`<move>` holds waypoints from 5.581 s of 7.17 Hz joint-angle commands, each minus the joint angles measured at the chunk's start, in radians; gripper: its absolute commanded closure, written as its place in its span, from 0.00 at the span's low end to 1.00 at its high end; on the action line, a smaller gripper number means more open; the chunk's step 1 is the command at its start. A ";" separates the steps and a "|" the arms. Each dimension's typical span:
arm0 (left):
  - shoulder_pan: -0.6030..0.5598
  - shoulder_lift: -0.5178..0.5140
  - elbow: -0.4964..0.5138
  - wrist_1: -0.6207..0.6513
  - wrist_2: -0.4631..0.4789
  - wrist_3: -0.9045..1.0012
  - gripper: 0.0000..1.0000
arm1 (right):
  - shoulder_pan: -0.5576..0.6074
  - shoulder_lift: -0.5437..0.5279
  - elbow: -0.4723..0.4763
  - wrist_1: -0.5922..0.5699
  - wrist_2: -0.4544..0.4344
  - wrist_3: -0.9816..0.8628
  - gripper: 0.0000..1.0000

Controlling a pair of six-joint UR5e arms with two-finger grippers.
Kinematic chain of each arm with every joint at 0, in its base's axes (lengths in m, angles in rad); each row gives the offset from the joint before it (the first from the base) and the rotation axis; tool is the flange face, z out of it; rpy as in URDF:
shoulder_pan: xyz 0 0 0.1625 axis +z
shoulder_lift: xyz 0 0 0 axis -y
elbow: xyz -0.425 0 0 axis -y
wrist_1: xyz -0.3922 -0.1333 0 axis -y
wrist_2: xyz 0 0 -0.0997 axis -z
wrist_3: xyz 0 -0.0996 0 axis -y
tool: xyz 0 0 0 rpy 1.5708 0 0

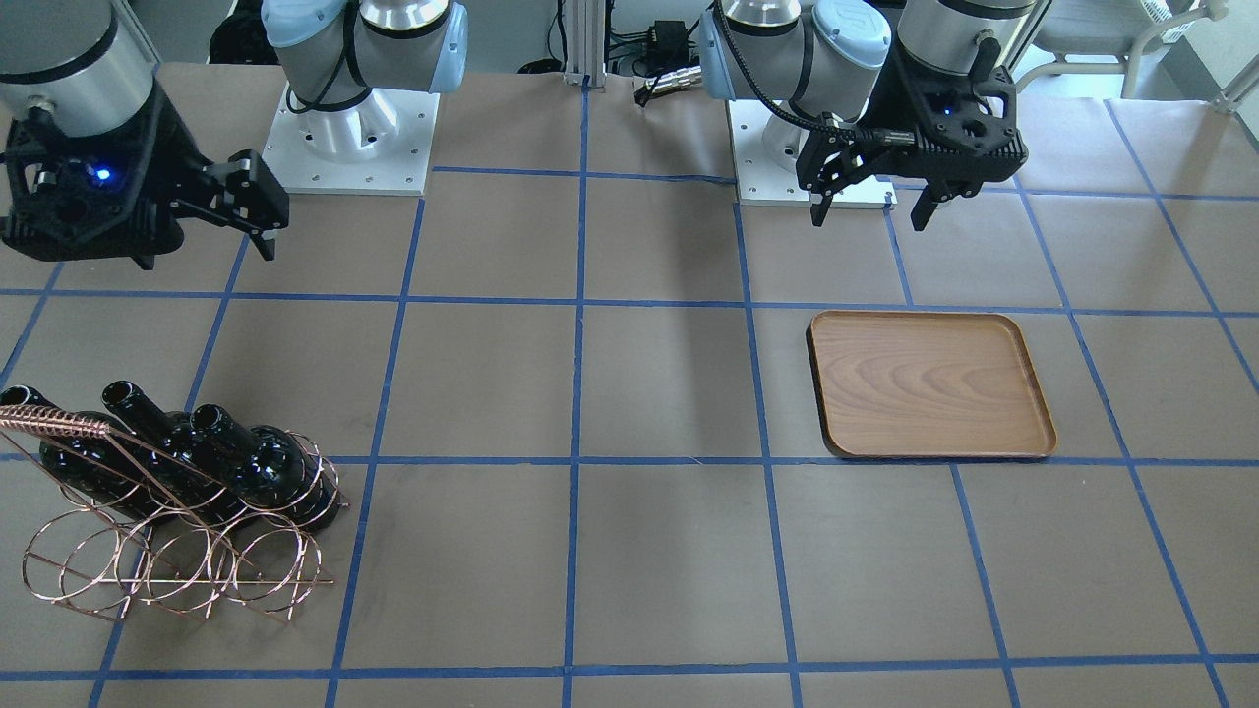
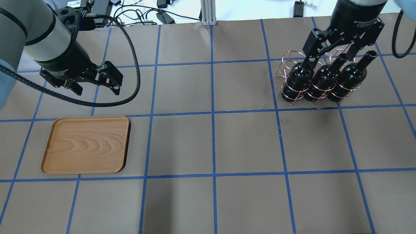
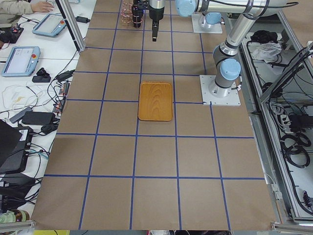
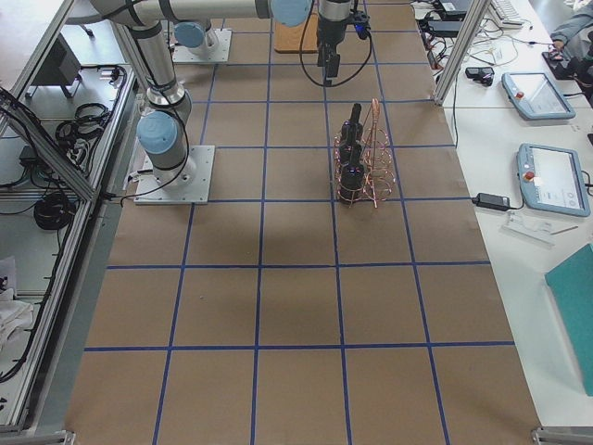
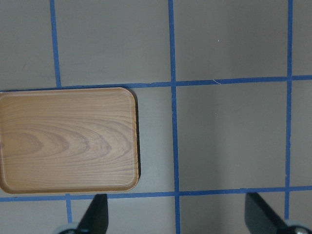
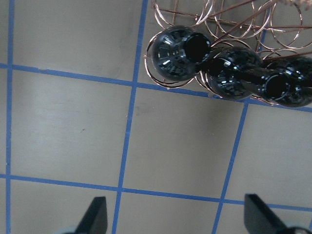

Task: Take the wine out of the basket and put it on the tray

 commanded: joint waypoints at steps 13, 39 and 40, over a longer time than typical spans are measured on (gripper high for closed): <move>0.002 0.002 -0.004 0.002 0.004 0.003 0.00 | -0.096 0.135 0.127 -0.394 -0.021 -0.154 0.14; 0.187 0.005 0.019 0.014 0.013 0.017 0.00 | 0.653 0.235 -0.102 -0.185 0.079 0.826 1.00; 0.195 0.002 0.017 0.012 0.030 0.017 0.00 | 0.661 0.262 -0.082 -0.219 0.084 0.832 1.00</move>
